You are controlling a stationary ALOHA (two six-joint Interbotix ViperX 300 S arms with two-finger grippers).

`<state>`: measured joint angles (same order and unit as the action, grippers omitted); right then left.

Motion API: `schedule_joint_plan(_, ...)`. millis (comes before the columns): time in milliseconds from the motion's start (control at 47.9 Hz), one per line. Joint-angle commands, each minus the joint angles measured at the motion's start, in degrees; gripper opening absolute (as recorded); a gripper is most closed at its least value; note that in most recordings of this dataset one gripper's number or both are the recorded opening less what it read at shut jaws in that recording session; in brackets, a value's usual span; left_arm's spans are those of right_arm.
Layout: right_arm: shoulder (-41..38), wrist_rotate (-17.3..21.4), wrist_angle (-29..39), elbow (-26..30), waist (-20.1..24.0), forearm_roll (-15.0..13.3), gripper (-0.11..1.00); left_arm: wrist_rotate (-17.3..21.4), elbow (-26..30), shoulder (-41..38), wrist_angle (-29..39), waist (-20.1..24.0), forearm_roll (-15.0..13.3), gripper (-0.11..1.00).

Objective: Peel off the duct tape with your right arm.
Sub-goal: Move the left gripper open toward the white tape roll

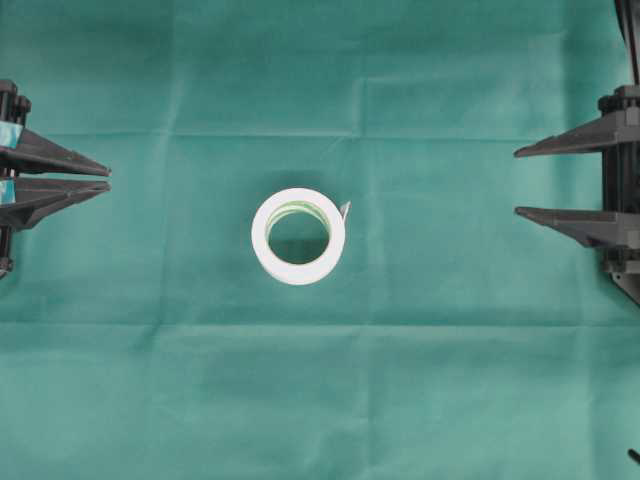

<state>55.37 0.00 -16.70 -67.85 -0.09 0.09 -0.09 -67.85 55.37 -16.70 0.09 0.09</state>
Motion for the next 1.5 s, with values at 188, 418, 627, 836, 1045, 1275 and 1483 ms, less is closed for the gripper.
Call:
schedule_joint_plan(188, 0.79, 0.35, -1.93, -2.55, -0.26, -0.44, -0.02, -0.18, -2.64, 2.2, -3.08, -2.37, -0.97, 0.0)
schedule_joint_plan(418, 0.97, 0.35, -3.52, -4.57, -0.35, -0.44, 0.1, -0.44, -4.13, 3.25, -3.08, -3.16, -0.97, 0.01)
schedule_joint_plan(627, 0.7, 0.44, -3.52, -5.01, -0.35, -0.44, 0.67, -1.32, -4.75, 3.16, -3.16, -4.04, -0.97, 0.07)
schedule_joint_plan(836, 0.7, 0.44, -3.52, -5.36, -0.35, -0.44, 0.85, -0.79, -5.27, 3.08, -3.16, -4.04, -0.97, 0.62)
schedule_joint_plan(1045, 0.7, 0.35, -3.87, -5.63, -0.35, -0.44, 0.85, -0.88, -5.27, 2.55, -4.13, -4.04, -0.88, 0.98)
schedule_joint_plan(1275, 0.7, 0.35, -3.96, -5.71, -0.35, -0.44, 0.84, -0.97, -3.96, -2.11, -6.86, -4.04, -0.88, 0.98)
schedule_joint_plan(1483, 0.7, 0.44, -3.96, -5.71, -0.35, -0.44, 0.84, -0.88, -1.58, -8.09, -10.02, -4.04, -0.97, 0.98)
